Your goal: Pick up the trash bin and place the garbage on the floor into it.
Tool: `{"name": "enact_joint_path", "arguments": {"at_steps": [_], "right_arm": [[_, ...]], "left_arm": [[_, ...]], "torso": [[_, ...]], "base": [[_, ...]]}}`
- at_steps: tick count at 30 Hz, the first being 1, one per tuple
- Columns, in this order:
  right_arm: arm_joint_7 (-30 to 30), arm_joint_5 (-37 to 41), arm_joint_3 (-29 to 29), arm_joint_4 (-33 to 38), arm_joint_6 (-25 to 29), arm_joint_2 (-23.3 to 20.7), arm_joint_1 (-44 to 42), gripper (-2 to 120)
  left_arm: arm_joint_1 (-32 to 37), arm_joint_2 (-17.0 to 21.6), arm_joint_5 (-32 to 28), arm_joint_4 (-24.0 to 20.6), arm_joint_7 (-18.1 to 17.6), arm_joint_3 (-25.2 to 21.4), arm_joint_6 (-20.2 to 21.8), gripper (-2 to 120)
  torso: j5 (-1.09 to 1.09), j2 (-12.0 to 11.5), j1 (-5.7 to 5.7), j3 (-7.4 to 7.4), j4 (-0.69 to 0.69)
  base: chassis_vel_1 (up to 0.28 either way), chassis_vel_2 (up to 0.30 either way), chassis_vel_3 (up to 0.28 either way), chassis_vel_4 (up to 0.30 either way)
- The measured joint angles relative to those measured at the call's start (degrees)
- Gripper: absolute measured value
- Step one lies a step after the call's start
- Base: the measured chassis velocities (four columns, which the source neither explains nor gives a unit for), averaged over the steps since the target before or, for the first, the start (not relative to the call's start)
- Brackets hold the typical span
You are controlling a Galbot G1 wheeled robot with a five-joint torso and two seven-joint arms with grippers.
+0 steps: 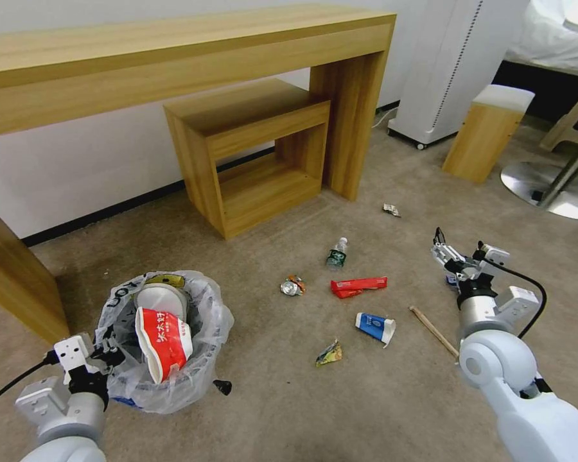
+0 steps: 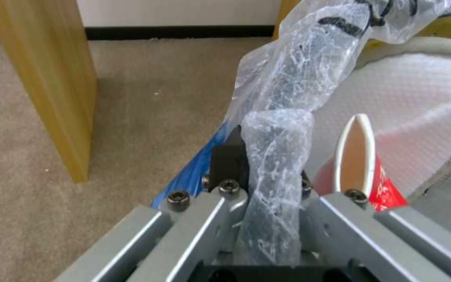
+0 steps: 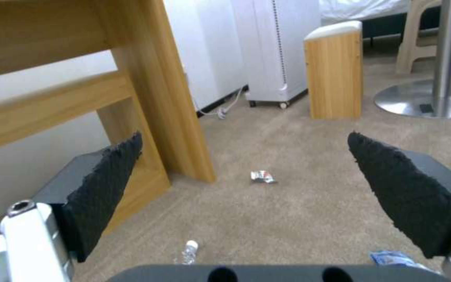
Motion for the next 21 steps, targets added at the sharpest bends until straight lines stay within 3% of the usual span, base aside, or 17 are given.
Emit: {"name": "enact_joint_path", "arguments": {"at_steps": [12,21], "right_arm": [[-0.18,-0.28,0.11,0.10,0.01,-0.39,-0.54,100],[-0.69,-0.91,-0.14,0.51,-0.58,-0.61,-1.39,100]], "left_arm": [[0.78,1.48,-2.27,-0.53,-1.66,0.35,5.01,1],[1.23,5.48,-7.10,-1.14,-3.68,-0.02,8.92,1]], "torso": [[0.00,0.00,0.00,0.00,-0.01],[0.00,0.00,0.00,0.00,-0.01]], "base": [[0.000,0.000,0.000,0.000],[0.000,0.000,0.000,0.000]]}}
